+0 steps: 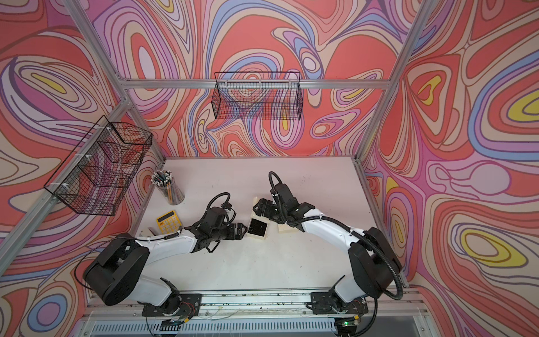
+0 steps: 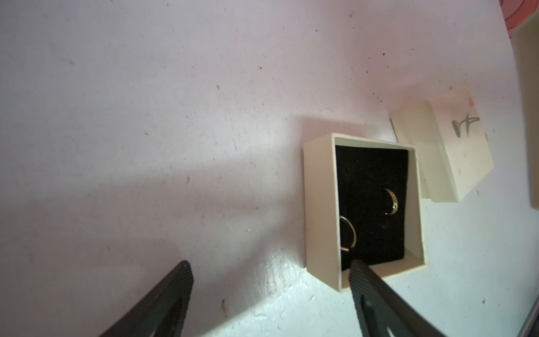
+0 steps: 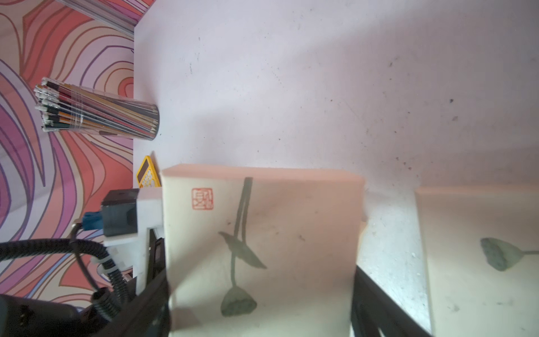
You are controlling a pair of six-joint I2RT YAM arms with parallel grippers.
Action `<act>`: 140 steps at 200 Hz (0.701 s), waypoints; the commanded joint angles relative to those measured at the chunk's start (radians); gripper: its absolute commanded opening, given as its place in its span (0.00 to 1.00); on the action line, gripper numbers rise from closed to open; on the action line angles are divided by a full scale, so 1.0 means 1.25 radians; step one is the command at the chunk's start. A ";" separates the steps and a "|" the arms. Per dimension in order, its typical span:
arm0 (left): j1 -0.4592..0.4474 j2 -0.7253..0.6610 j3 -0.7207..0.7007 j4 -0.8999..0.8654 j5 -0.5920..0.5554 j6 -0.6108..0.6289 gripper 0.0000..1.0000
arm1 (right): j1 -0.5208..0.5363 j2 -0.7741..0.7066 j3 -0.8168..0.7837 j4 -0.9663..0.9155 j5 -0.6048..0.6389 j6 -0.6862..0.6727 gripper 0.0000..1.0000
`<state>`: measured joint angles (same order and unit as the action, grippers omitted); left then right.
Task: Take the rings out of the lift-off lid box
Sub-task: Open the lid on the jewelry box, then place the lid at the center of the board.
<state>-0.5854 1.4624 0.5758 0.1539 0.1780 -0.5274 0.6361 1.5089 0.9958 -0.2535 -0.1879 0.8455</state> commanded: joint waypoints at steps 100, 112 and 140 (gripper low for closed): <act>0.015 -0.180 -0.041 -0.092 -0.081 0.047 0.97 | -0.055 0.361 0.339 -0.283 0.191 -0.179 0.83; 0.015 -0.182 -0.040 -0.096 -0.080 0.051 0.97 | -0.055 0.361 0.347 -0.285 0.191 -0.184 0.85; 0.017 -0.178 -0.031 -0.101 -0.079 0.057 0.98 | -0.055 0.317 0.339 -0.300 0.211 -0.186 0.86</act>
<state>-0.5739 1.2449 0.5365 0.0681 0.0956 -0.4808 0.5697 1.9629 1.4025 -0.5827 0.0319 0.6361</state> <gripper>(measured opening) 0.969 0.870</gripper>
